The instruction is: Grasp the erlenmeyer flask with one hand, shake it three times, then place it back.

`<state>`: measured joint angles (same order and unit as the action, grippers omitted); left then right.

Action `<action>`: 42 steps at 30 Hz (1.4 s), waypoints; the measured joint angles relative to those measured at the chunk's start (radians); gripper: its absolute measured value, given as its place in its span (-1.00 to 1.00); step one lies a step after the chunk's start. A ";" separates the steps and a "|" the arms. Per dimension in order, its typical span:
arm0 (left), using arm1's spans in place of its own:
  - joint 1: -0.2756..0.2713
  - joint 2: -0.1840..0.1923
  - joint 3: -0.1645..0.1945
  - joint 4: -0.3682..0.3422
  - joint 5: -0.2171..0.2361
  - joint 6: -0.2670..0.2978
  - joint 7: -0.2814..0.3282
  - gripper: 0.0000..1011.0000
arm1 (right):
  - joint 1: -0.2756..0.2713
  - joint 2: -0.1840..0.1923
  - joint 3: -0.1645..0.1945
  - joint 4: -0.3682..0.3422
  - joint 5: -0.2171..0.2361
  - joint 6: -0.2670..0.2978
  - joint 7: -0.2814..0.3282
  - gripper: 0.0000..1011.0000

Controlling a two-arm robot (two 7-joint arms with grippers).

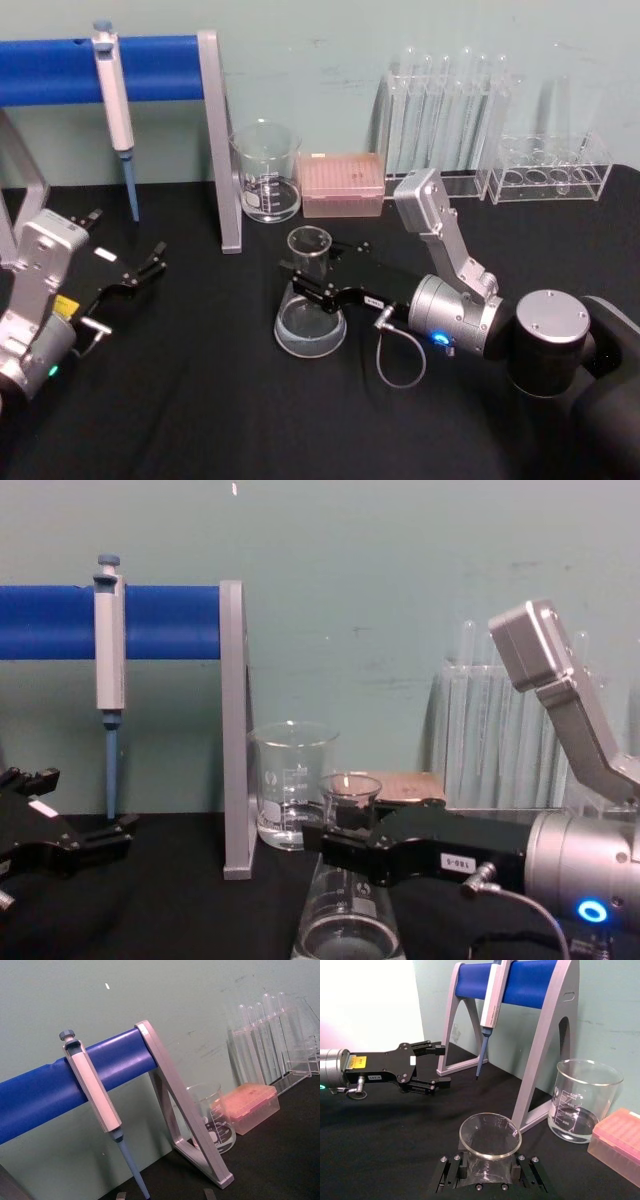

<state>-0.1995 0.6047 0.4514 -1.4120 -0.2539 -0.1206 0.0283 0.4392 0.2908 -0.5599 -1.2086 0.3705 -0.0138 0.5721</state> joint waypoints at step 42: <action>0.000 0.000 0.000 0.000 0.000 0.000 0.000 0.98 | -0.031 0.055 0.013 -0.057 0.019 0.001 0.034 0.98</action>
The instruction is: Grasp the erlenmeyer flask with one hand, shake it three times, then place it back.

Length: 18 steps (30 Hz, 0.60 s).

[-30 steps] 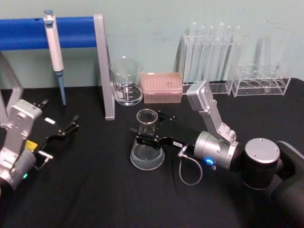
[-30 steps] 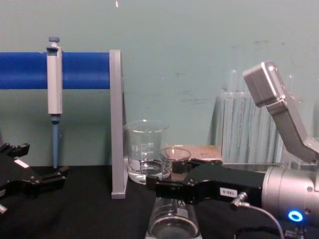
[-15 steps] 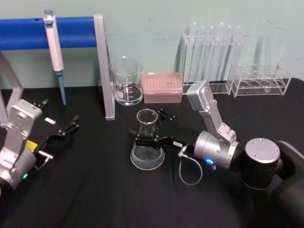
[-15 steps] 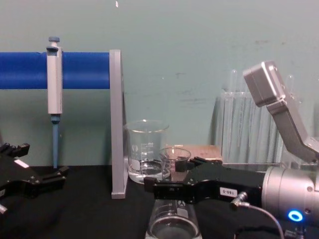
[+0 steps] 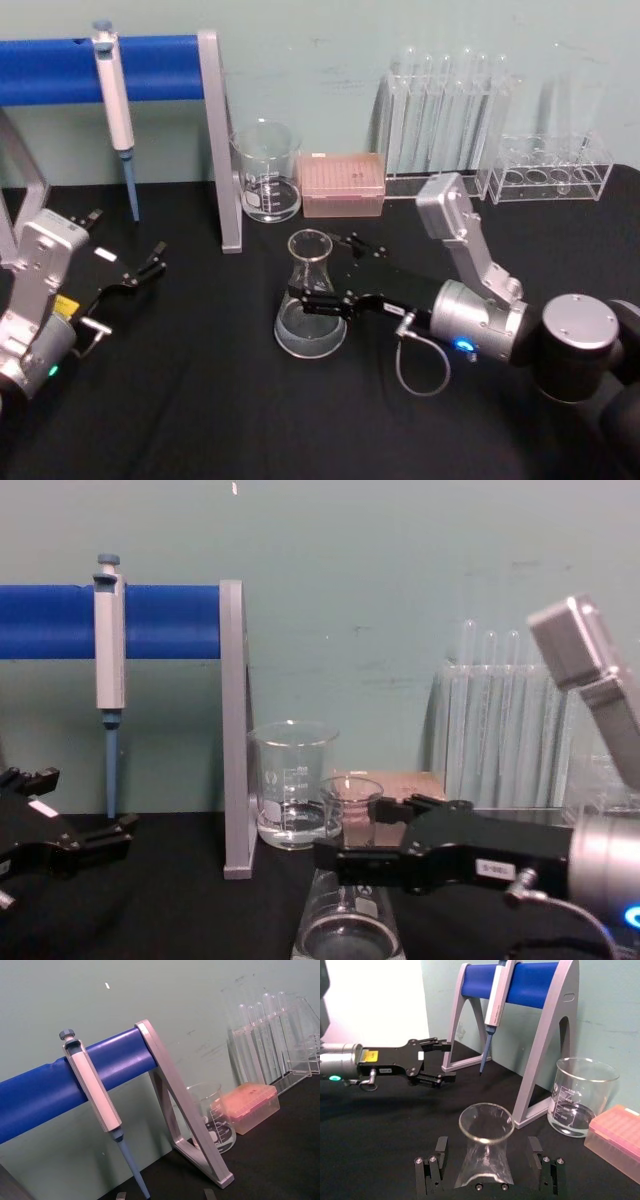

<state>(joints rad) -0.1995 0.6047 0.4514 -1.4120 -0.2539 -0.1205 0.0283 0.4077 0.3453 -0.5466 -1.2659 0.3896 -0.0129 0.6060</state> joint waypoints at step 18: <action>0.000 0.000 0.000 0.000 0.000 0.000 0.000 0.98 | -0.102 0.157 0.055 -0.154 0.066 -0.012 0.044 0.98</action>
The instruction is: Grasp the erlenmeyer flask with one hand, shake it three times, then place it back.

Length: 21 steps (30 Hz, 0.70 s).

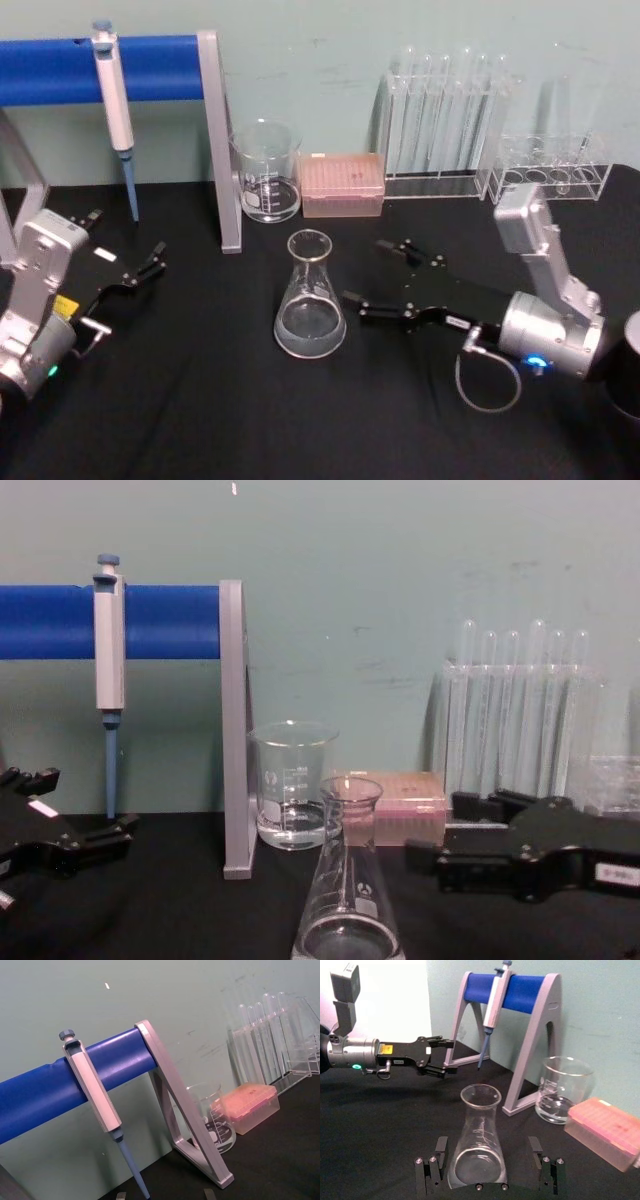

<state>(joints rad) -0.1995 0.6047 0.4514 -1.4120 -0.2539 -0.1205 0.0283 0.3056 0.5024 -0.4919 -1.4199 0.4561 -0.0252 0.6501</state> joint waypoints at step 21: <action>0.000 0.000 0.000 0.000 0.000 0.000 0.000 0.98 | -0.047 -0.112 0.150 0.002 -0.030 -0.054 -0.315 0.98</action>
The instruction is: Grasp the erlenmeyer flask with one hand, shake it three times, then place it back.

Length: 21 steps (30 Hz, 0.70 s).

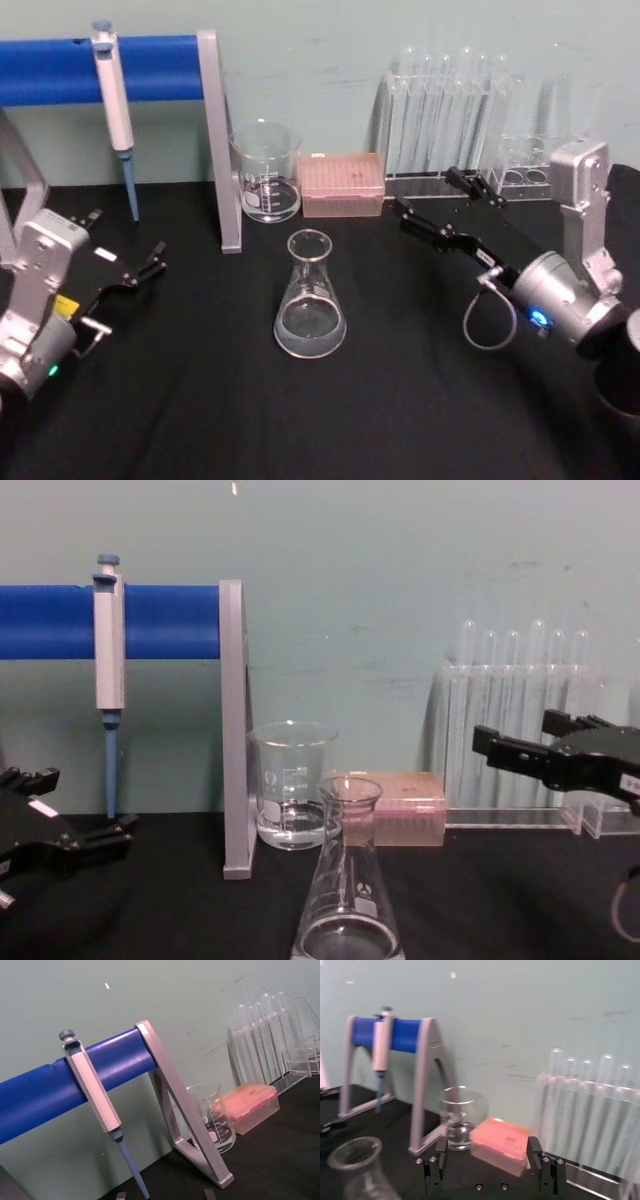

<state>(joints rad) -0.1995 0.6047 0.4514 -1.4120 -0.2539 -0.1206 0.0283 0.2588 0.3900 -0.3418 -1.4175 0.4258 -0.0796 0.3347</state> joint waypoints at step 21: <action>0.000 0.000 0.000 0.000 0.000 0.000 0.000 0.98 | 0.046 -0.147 0.002 0.202 -0.127 -0.020 -0.138 0.98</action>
<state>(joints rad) -0.1994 0.6047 0.4514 -1.4120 -0.2539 -0.1205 0.0283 0.3051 0.2432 -0.3403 -1.2156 0.2988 -0.0993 0.1971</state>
